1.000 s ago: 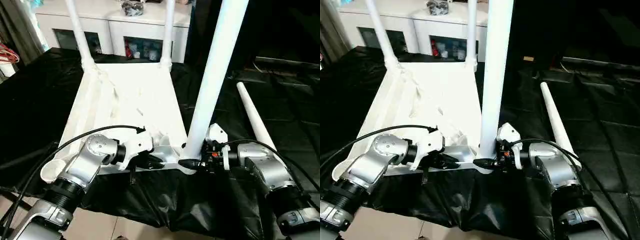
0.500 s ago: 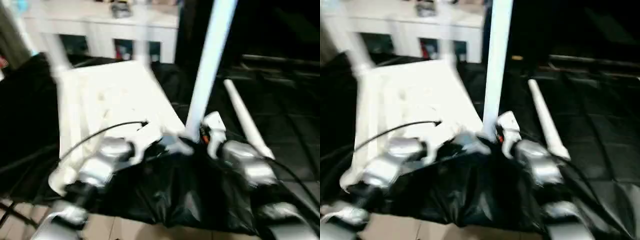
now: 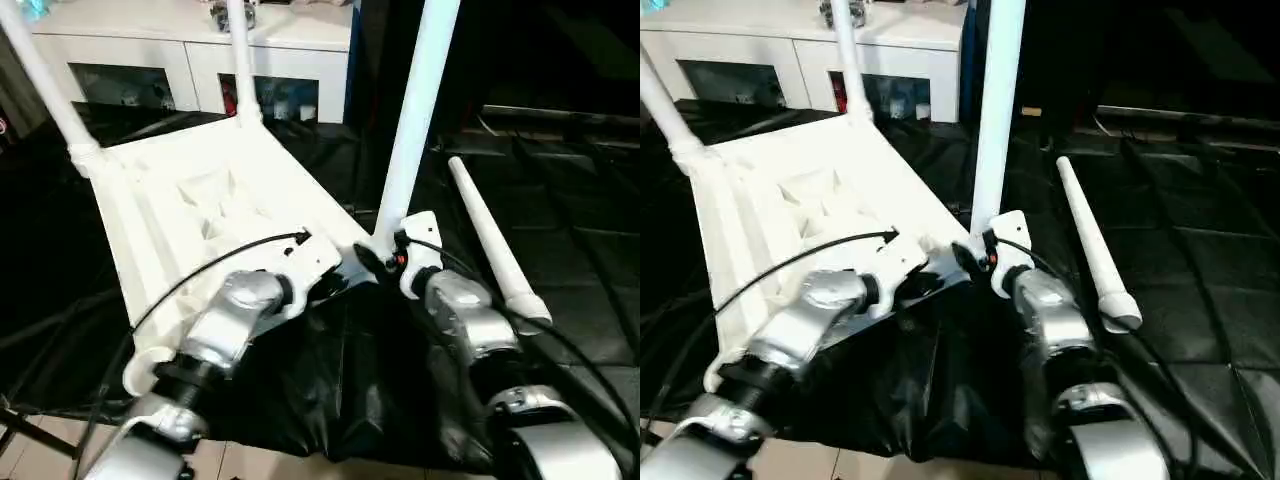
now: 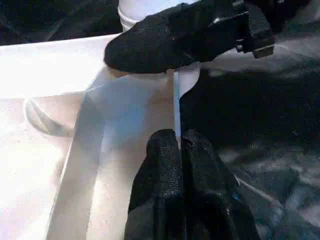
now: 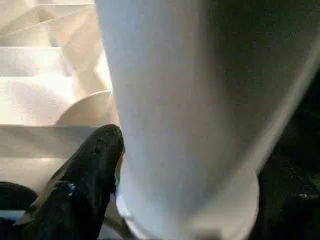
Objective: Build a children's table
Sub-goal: Rotate leg to tighten
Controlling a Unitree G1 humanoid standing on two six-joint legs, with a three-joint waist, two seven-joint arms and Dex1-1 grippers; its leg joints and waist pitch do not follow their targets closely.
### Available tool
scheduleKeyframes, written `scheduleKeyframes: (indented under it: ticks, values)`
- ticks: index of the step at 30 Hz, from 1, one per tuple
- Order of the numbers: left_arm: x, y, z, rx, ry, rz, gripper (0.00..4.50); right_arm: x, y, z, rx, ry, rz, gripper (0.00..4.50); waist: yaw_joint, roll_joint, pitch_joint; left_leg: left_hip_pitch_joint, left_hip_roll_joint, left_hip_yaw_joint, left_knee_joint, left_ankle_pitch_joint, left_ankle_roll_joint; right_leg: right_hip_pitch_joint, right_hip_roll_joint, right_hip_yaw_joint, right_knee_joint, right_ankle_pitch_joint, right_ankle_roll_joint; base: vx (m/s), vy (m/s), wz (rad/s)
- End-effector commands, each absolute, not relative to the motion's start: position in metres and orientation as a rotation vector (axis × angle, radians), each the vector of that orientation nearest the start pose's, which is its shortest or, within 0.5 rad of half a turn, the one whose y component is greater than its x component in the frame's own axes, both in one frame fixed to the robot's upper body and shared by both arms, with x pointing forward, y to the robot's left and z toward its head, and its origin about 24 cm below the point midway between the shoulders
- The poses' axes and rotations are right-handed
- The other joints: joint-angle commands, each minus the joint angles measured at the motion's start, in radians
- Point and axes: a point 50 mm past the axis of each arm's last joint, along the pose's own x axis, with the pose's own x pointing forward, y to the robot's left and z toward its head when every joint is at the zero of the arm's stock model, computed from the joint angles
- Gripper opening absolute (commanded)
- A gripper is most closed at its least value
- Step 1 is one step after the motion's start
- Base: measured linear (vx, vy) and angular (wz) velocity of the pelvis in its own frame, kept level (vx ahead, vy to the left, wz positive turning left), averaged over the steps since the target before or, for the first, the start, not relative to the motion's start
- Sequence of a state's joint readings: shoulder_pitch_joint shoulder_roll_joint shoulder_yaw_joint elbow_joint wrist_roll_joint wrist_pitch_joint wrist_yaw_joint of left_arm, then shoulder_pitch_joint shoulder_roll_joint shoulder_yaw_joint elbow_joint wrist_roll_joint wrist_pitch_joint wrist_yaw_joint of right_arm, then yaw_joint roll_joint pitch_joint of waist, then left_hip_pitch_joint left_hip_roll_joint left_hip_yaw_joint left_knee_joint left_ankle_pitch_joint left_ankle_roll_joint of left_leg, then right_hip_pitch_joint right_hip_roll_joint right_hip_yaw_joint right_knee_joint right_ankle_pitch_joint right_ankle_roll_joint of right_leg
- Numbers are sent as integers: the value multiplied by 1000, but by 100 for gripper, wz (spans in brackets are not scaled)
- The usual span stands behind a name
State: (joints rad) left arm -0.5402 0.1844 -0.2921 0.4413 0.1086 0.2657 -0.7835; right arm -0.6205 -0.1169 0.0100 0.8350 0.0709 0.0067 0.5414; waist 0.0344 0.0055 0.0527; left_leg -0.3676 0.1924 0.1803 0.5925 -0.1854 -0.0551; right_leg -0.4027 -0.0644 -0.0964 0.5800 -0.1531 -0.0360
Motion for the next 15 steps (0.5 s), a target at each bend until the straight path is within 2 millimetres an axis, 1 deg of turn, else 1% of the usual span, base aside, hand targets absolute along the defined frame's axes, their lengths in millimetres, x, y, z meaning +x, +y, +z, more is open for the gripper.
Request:
scheduleKeyframes:
  ticks: [1, 2, 3, 4, 5, 7, 8, 9, 11, 12, 13, 14, 15]
  values:
    - [311, 62, 66, 384, 236, -1171, 0, 339, -108, 31, -44, 265, 772, 362, 4, 0, -72, 8, 44, -13, -62, -170, 77, 58, -87, 55, -61, -231, -207, 0, 0, 0]
    - [308, 67, 65, 392, 244, -1216, 0, 334, -113, 32, -65, 261, 855, 362, 4, 0, -71, 8, 44, -13, -62, -172, 77, 59, -85, 55, -61, -230, -206, 0, 0, 0]
    - [306, 69, 65, 395, 248, -1237, 0, 332, -115, 33, -76, 260, 891, 362, 6, 0, -72, 9, 43, -14, -61, -174, 80, 60, -85, 54, -60, -226, -204, 0, 0, 0]
    - [305, 72, 64, 401, 257, -1250, 0, 331, -117, 33, -82, 265, 914, 362, 7, 1, -72, 10, 46, -13, -62, -169, 87, 57, -85, 56, -57, -211, -212, 0, 0, 0]
    - [305, 74, 63, 406, 263, -1258, 0, 330, -118, 33, -82, 271, 927, 362, 7, 2, -72, 10, 46, -13, -62, -168, 88, 57, -84, 56, -58, -209, -214, 0, 0, 0]
    - [302, 81, 62, 420, 278, -1303, 0, 325, -124, 34, -91, 286, 1002, 362, 9, 1, -70, 12, 46, -13, -63, -180, 81, 57, -83, 56, -60, -225, -214, 0, 0, 0]
    - [300, 84, 62, 424, 290, -1327, 0, 322, -126, 35, -94, 292, 1042, 362, 12, 0, -68, 15, 47, -11, -63, -194, 77, 55, -84, 55, -62, -251, -210, 0, 0, 0]
    - [299, 88, 62, 428, 296, -1342, 0, 319, -127, 35, -105, 295, 1085, 362, 15, 1, -67, 14, 48, -11, -64, -200, 75, 56, -84, 56, -63, -265, -204, 0, 0, 0]
    - [298, 91, 61, 432, 303, -1348, 0, 315, -129, 36, -115, 303, 1132, 362, 19, 2, -69, 14, 50, -11, -64, -196, 74, 55, -84, 56, -62, -265, -199, 0, 0, 0]
    - [298, 94, 61, 435, 307, -1356, 0, 312, -130, 36, -126, 310, 1175, 362, 24, -3, -69, 17, 50, -11, -64, -193, 72, 54, -84, 56, -62, -267, -197, 0, 0, 0]
    - [298, 94, 61, 435, 307, -1356, 0, 312, -130, 36, -126, 310, 1175, 362, 27, -2, -68, 18, 50, -10, -64, -192, 70, 51, -84, 57, -62, -273, -197, 0, 0, 0]
    - [298, 94, 61, 435, 307, -1356, 0, 312, -130, 36, -126, 310, 1175, 362, 27, -1, -67, 18, 50, -10, -65, -194, 69, 50, -84, 58, -63, -276, -196, 0, 0, 0]
    - [295, 101, 61, 441, 324, -1388, 0, 304, -132, 37, -141, 332, 1256, 362, 29, -7, -67, 19, 49, -10, -65, -192, 65, 52, -84, 57, -65, -284, -192, 0, 0, 0]
